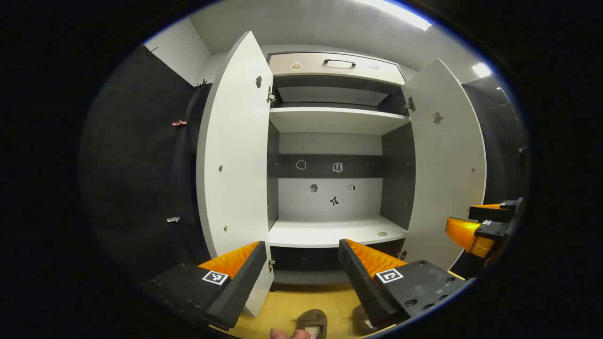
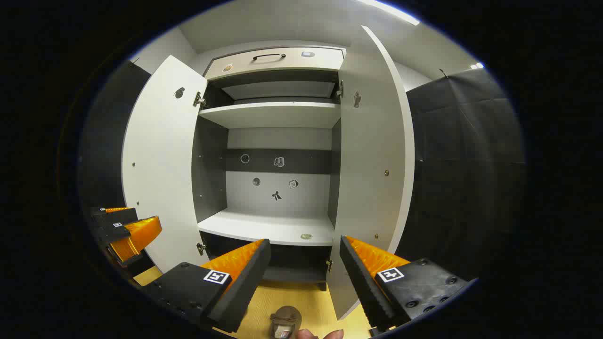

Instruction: Grab one shoe with the right hand and put it into the shoe cabinet, grab the other shoe with the left hand and put it into the shoe cabinet; then close the right door with the right hand and the left door with the left hand.

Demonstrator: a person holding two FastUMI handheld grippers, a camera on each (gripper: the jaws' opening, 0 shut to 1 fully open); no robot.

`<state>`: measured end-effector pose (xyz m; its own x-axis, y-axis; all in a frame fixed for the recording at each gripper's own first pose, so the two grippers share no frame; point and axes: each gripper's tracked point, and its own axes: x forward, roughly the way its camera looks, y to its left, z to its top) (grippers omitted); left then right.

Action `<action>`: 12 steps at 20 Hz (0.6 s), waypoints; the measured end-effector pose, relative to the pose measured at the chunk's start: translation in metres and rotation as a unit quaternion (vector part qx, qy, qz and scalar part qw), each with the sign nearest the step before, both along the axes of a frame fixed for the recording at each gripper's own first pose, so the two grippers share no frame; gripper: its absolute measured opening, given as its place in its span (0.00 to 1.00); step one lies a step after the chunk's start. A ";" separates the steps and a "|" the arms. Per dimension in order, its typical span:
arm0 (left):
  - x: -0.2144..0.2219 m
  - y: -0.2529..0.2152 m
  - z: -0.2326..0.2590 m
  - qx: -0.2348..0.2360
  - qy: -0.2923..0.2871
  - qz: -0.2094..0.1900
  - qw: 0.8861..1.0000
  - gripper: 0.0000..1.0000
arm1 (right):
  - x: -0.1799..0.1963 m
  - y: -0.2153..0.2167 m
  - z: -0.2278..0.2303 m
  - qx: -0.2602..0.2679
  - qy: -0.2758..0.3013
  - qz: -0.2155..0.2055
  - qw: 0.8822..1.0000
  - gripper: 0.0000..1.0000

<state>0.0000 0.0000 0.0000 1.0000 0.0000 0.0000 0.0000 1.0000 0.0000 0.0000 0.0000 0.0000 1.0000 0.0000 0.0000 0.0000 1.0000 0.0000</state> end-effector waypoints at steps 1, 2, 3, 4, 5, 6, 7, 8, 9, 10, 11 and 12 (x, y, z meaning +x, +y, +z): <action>0.000 0.000 0.001 0.003 0.000 0.001 1.000 0.98 | 0.000 0.000 0.000 0.003 0.001 0.000 1.000 0.98; 0.000 -0.001 0.001 0.005 -0.001 0.001 1.000 0.98 | 0.000 0.000 -0.001 0.006 0.002 0.001 1.000 0.98; -0.001 -0.001 0.002 0.006 -0.002 0.001 1.000 0.98 | 0.000 0.000 -0.001 0.007 0.002 0.000 1.000 0.95; -0.001 0.000 0.002 0.006 -0.003 0.002 1.000 0.98 | 0.000 0.000 -0.001 0.006 0.001 0.000 1.000 0.98; -0.001 0.000 0.003 0.006 -0.003 0.002 1.000 0.98 | -0.001 -0.001 -0.001 0.006 0.001 -0.001 1.000 0.98; 0.000 0.000 0.003 0.007 -0.003 0.002 1.000 0.98 | 0.000 -0.001 -0.002 0.007 0.002 -0.001 1.000 0.98; -0.001 0.000 0.004 0.007 -0.004 0.003 1.000 0.98 | 0.000 -0.001 -0.002 0.008 0.002 -0.002 1.000 0.98; 0.000 0.000 0.004 0.008 -0.004 0.003 1.000 0.98 | 0.000 -0.001 -0.002 0.008 0.002 -0.002 1.000 0.98; -0.001 0.000 0.004 0.008 -0.004 0.003 1.000 0.98 | 0.000 -0.001 -0.002 0.008 0.001 -0.003 1.000 0.98; 0.000 0.000 0.004 0.008 -0.004 0.003 1.000 0.98 | 0.000 0.000 -0.002 0.008 0.001 -0.003 1.000 0.98; 0.000 0.000 0.004 0.008 -0.004 0.003 1.000 0.98 | -0.001 0.000 -0.002 0.008 0.001 -0.003 1.000 0.98; -0.001 0.001 0.005 0.008 -0.005 0.003 1.000 0.98 | 0.000 0.001 -0.002 0.008 0.001 -0.003 1.000 0.98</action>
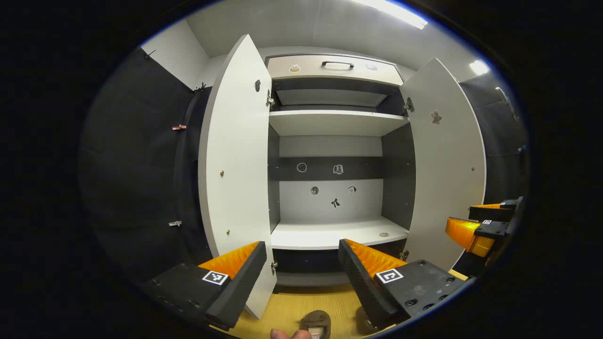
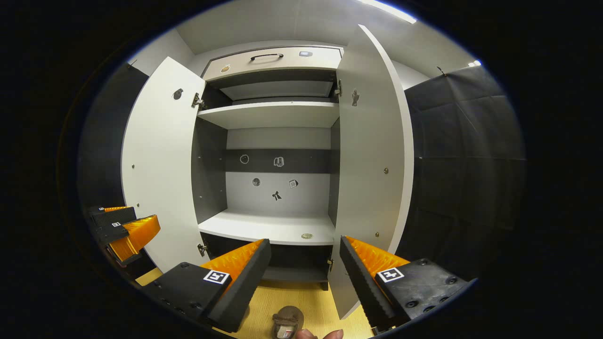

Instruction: Grab one shoe with the right hand and put it into the shoe cabinet, grab the other shoe with the left hand and put it into the shoe cabinet; then close the right door with the right hand and the left door with the left hand.

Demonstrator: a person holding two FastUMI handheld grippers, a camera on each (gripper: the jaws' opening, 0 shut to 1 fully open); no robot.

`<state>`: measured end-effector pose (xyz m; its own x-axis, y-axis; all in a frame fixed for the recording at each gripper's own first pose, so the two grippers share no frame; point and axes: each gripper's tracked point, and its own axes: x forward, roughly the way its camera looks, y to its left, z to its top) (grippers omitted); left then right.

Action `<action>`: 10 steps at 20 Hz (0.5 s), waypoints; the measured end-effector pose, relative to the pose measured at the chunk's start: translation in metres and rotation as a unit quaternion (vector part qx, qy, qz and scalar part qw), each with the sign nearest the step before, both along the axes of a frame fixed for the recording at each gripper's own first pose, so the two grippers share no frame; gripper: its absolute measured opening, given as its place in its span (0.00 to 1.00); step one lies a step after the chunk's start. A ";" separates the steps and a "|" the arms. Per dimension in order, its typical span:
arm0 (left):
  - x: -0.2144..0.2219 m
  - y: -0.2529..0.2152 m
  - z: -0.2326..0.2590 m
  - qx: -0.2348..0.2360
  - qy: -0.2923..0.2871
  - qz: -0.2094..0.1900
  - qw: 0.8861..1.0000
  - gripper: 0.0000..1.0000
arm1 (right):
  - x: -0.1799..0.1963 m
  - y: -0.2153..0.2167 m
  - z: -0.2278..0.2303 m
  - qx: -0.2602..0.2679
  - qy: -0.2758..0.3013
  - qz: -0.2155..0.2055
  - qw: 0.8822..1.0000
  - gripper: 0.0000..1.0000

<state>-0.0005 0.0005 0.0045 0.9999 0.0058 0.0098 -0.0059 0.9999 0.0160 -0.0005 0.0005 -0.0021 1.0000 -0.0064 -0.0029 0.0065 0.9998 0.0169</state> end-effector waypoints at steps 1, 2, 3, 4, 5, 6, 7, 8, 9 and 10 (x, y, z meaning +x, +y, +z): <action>0.000 0.000 0.001 0.000 -0.001 0.000 1.000 0.98 | 0.000 0.000 0.000 -0.001 0.000 0.000 1.000 0.98; 0.000 0.000 0.000 0.001 -0.001 0.000 1.000 0.98 | 0.000 0.000 0.000 -0.002 -0.001 -0.001 1.000 0.98; 0.000 0.000 0.001 0.001 -0.001 0.000 1.000 0.98 | -0.001 0.000 0.000 -0.002 -0.002 0.000 1.000 0.98; 0.000 0.000 0.000 0.002 -0.001 0.000 1.000 0.98 | 0.000 0.002 0.001 -0.002 -0.001 0.000 1.000 0.98; 0.000 0.001 0.001 0.002 -0.001 0.001 1.000 0.98 | 0.000 0.002 0.001 -0.001 -0.001 0.001 1.000 0.98; -0.001 0.000 0.001 0.002 -0.002 0.001 1.000 0.98 | 0.000 0.002 0.000 0.001 -0.001 0.000 1.000 0.98; -0.001 0.000 0.002 0.003 -0.002 0.002 1.000 0.98 | 0.001 0.002 0.001 0.002 -0.002 0.000 1.000 0.98; -0.001 0.001 0.001 0.003 -0.003 0.003 1.000 0.98 | 0.001 0.002 0.001 0.002 -0.002 0.000 1.000 0.98; -0.001 0.001 0.002 0.003 -0.004 0.003 1.000 0.98 | 0.002 0.002 0.001 0.001 -0.001 0.001 1.000 0.98; -0.001 0.001 0.002 0.004 -0.005 0.003 1.000 0.98 | 0.002 0.003 -0.001 0.002 0.000 0.002 1.000 0.98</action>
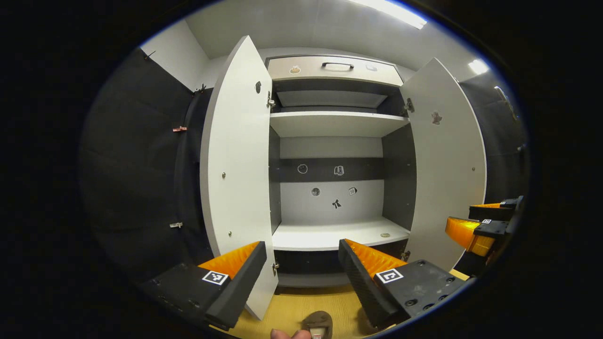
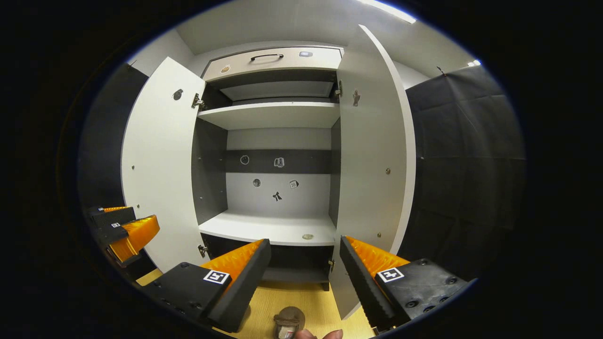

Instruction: Grab one shoe with the right hand and put it into the shoe cabinet, grab the other shoe with the left hand and put it into the shoe cabinet; then close the right door with the right hand and the left door with the left hand.

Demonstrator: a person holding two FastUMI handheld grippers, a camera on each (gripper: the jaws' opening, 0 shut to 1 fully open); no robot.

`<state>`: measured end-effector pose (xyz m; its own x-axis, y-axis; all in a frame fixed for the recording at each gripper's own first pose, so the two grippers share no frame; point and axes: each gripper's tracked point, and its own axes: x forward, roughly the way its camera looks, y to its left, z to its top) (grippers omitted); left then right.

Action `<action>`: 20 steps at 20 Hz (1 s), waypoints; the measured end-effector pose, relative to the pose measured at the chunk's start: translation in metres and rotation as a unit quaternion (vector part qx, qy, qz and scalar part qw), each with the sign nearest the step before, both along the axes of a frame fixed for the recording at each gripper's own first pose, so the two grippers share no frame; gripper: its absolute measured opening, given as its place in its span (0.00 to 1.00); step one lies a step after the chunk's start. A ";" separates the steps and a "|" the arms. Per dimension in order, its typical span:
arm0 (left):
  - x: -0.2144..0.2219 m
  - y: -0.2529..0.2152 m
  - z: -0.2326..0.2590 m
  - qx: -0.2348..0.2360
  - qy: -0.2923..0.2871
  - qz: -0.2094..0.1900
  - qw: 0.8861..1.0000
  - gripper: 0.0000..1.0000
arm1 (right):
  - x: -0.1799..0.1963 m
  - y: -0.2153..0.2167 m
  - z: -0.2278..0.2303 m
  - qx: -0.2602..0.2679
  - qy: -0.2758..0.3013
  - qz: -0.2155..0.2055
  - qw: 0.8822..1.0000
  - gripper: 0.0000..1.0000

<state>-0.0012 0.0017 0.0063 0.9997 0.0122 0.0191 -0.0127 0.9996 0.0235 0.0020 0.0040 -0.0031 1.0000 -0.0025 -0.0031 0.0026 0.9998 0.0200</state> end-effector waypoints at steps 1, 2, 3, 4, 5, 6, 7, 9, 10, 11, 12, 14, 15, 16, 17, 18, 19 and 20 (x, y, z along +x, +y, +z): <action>-0.001 0.001 0.001 0.001 -0.001 0.001 1.000 0.98 | 0.000 0.001 -0.003 0.001 0.004 0.003 1.000 0.98; 0.000 0.000 0.001 0.002 -0.002 0.002 1.000 0.98 | 0.000 0.004 -0.008 0.001 0.010 0.006 1.000 0.98; 0.000 0.000 0.001 0.002 -0.003 0.003 1.000 0.98 | -0.002 0.006 -0.014 0.002 0.016 0.009 1.000 0.98; 0.000 0.001 0.000 0.002 -0.004 0.004 1.000 0.98 | -0.002 0.009 -0.022 0.001 0.024 0.013 1.000 0.98; 0.000 0.001 0.000 0.001 -0.003 0.005 1.000 0.98 | -0.003 0.011 -0.031 0.001 0.033 0.016 0.999 0.95; 0.001 0.002 -0.002 0.000 -0.002 0.006 1.000 0.98 | -0.004 0.014 -0.041 0.002 0.044 0.021 0.999 0.98; 0.002 0.002 -0.003 -0.001 -0.001 0.006 1.000 0.98 | -0.005 0.017 -0.053 0.004 0.056 0.025 0.998 0.98; 0.002 0.004 -0.005 -0.001 0.001 0.010 1.000 0.98 | -0.007 0.023 -0.079 0.015 0.084 0.033 0.996 0.98; 0.001 0.007 -0.008 -0.001 0.001 0.011 1.000 0.98 | -0.009 0.025 -0.092 0.021 0.098 0.036 0.994 0.98; -0.001 0.008 -0.010 -0.001 0.002 0.012 1.000 0.98 | -0.010 0.028 -0.106 0.028 0.112 0.040 0.993 0.98; -0.002 0.010 -0.011 -0.001 0.001 0.013 1.000 0.98 | -0.011 0.030 -0.120 0.031 0.126 0.042 0.991 0.98; -0.002 0.012 -0.013 -0.001 0.002 0.015 1.000 0.98 | -0.014 0.034 -0.152 0.033 0.157 0.047 0.986 0.98; -0.001 0.013 -0.015 0.000 0.004 0.016 1.000 0.98 | -0.015 0.037 -0.169 0.032 0.171 0.050 0.983 0.98; -0.001 0.015 -0.017 0.001 0.006 0.018 1.000 0.98 | -0.017 0.040 -0.185 0.030 0.187 0.054 0.980 0.98; 0.000 0.017 -0.018 0.002 0.007 0.020 1.000 0.98 | -0.020 0.043 -0.202 0.029 0.204 0.059 0.977 0.98; 0.000 0.018 -0.021 0.002 0.009 0.022 1.000 0.98 | -0.024 0.046 -0.218 0.027 0.220 0.063 0.973 0.99; 0.000 0.020 -0.022 0.003 0.011 0.024 1.000 0.98 | -0.028 0.049 -0.235 0.027 0.237 0.067 0.969 1.00; 0.001 0.022 -0.025 0.003 0.013 0.025 1.000 0.98 | -0.032 0.052 -0.247 0.027 0.249 0.071 0.965 1.00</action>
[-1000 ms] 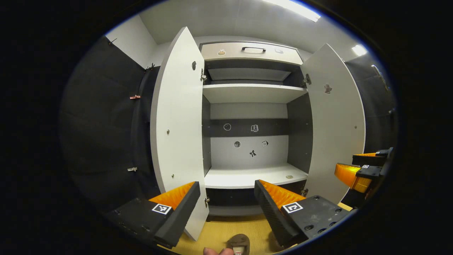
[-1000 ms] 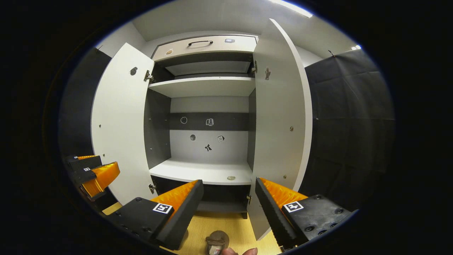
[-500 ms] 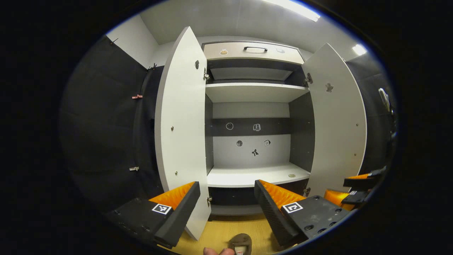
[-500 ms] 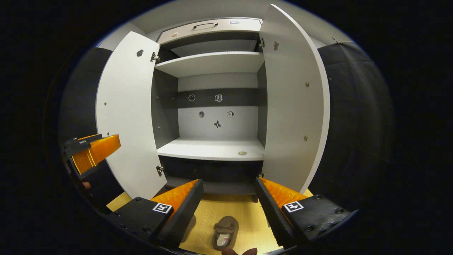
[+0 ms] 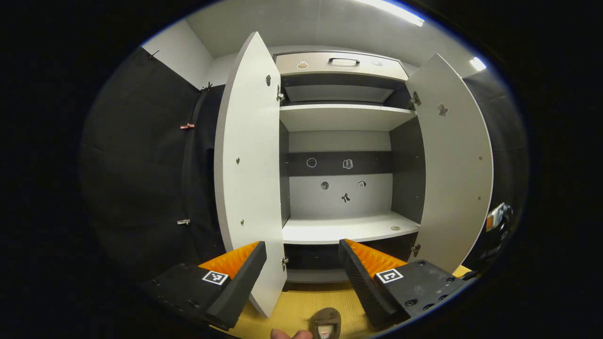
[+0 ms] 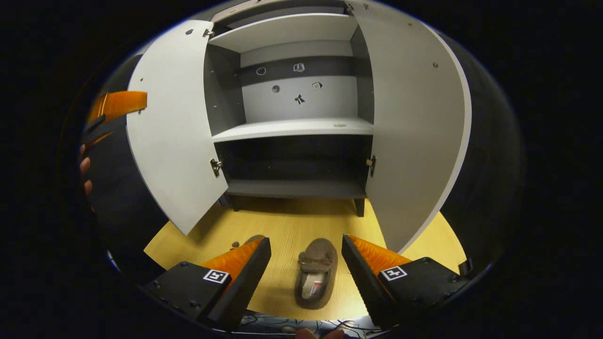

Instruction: Grab one shoe with the right hand and put it into the shoe cabinet, grab the other shoe with the left hand and put it into the shoe cabinet; then close the right door with the right hand and the left door with the left hand.

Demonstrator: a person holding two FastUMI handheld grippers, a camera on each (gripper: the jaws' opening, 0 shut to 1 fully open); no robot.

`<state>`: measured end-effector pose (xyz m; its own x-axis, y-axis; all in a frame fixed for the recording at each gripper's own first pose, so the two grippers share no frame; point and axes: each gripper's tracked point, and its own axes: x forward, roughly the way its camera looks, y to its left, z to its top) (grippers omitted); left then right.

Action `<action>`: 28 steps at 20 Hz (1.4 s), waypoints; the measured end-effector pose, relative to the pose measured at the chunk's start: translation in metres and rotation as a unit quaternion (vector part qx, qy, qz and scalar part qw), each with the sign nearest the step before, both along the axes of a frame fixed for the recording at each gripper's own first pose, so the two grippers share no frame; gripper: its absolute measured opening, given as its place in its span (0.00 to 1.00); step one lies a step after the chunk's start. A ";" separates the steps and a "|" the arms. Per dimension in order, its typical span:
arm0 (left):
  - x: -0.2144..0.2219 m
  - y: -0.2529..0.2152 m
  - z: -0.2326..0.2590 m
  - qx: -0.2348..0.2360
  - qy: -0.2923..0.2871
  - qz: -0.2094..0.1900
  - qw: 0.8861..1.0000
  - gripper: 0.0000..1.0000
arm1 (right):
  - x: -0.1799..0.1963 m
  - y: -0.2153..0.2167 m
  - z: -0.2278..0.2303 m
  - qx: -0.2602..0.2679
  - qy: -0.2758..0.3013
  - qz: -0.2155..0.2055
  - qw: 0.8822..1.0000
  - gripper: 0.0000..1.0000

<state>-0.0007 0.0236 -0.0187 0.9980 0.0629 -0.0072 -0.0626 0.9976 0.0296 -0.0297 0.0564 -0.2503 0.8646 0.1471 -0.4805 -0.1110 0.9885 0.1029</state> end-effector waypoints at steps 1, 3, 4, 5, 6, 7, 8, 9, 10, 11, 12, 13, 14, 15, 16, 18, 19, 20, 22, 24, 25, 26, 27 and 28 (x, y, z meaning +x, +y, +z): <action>0.000 0.001 -0.002 0.000 0.003 0.001 1.000 0.98 | -0.003 0.003 -0.016 -0.001 0.015 0.004 1.000 1.00; 0.001 0.004 -0.008 0.001 0.009 0.004 1.000 0.98 | -0.004 0.008 -0.044 -0.001 0.040 0.009 0.999 1.00; 0.002 0.005 -0.011 0.001 0.012 0.005 1.000 0.98 | -0.006 0.010 -0.056 0.000 0.053 0.010 0.999 1.00; 0.002 0.006 -0.014 0.001 0.015 0.006 1.000 0.98 | -0.006 0.011 -0.069 0.003 0.065 0.009 0.998 1.00; 0.002 0.007 -0.018 0.000 0.019 0.006 1.000 0.98 | -0.006 0.012 -0.081 0.006 0.077 0.007 0.997 1.00; 0.002 0.008 -0.021 -0.001 0.022 0.007 1.000 0.98 | -0.005 0.014 -0.093 0.009 0.088 0.005 0.996 1.00; 0.003 0.008 -0.024 -0.001 0.026 0.007 1.000 0.98 | -0.004 0.016 -0.105 0.012 0.100 0.004 0.995 1.00; 0.003 0.009 -0.027 0.000 0.029 0.008 1.000 0.98 | -0.004 0.018 -0.116 0.016 0.110 0.005 0.994 1.00; 0.004 0.011 -0.030 0.001 0.032 0.008 0.999 0.98 | -0.003 0.020 -0.127 0.019 0.121 0.003 0.992 0.99; 0.005 0.013 -0.032 0.003 0.035 0.009 0.999 0.98 | -0.002 0.022 -0.136 0.019 0.130 0.003 0.991 0.98; 0.006 0.014 -0.035 0.005 0.037 0.010 0.999 0.98 | 0.001 0.023 -0.144 0.017 0.134 0.002 0.991 0.98; 0.006 0.016 -0.038 0.008 0.040 0.011 0.999 0.98 | 0.003 0.025 -0.152 0.015 0.138 0.002 0.990 0.98; 0.008 0.018 -0.041 0.009 0.043 0.012 0.999 0.98 | 0.006 0.026 -0.159 0.013 0.141 0.001 0.990 0.98; 0.009 0.021 -0.043 0.010 0.044 0.013 0.999 0.98 | 0.010 0.028 -0.167 0.013 0.144 0.001 0.989 0.98; 0.010 0.022 -0.046 0.010 0.045 0.013 0.999 0.98 | 0.015 0.029 -0.175 0.012 0.147 -0.001 0.989 0.98; 0.012 0.024 -0.050 0.009 0.045 0.012 0.999 0.98 | 0.026 0.030 -0.187 0.013 0.143 -0.009 0.990 0.97; 0.013 0.025 -0.051 0.009 0.045 0.011 0.999 0.98 | 0.033 0.030 -0.194 0.009 0.140 -0.013 0.990 0.94; 0.014 0.027 -0.055 0.010 0.047 0.010 0.999 0.98 | 0.039 0.030 -0.198 0.007 0.137 -0.016 0.990 0.87; 0.015 0.030 -0.060 0.014 0.052 0.011 0.998 0.98 | 0.052 0.031 -0.207 0.004 0.132 -0.026 0.991 0.73; 0.018 0.032 -0.064 0.017 0.057 0.011 0.998 0.98 | 0.063 0.028 -0.212 -0.006 0.120 -0.039 0.992 0.67; 0.019 0.034 -0.065 0.018 0.060 0.012 0.998 0.98 | 0.068 0.026 -0.213 -0.012 0.115 -0.048 0.992 0.63; 0.020 0.034 -0.067 0.018 0.061 0.011 0.998 0.98 | 0.071 0.023 -0.213 -0.014 0.112 -0.054 0.992 0.58; 0.020 0.034 -0.068 0.018 0.062 0.011 0.998 0.98 | 0.076 0.016 -0.217 -0.023 0.106 -0.068 0.992 0.48; 0.021 0.034 -0.069 0.017 0.063 0.011 0.998 0.98 | 0.076 0.016 -0.211 -0.013 0.099 -0.074 0.992 0.33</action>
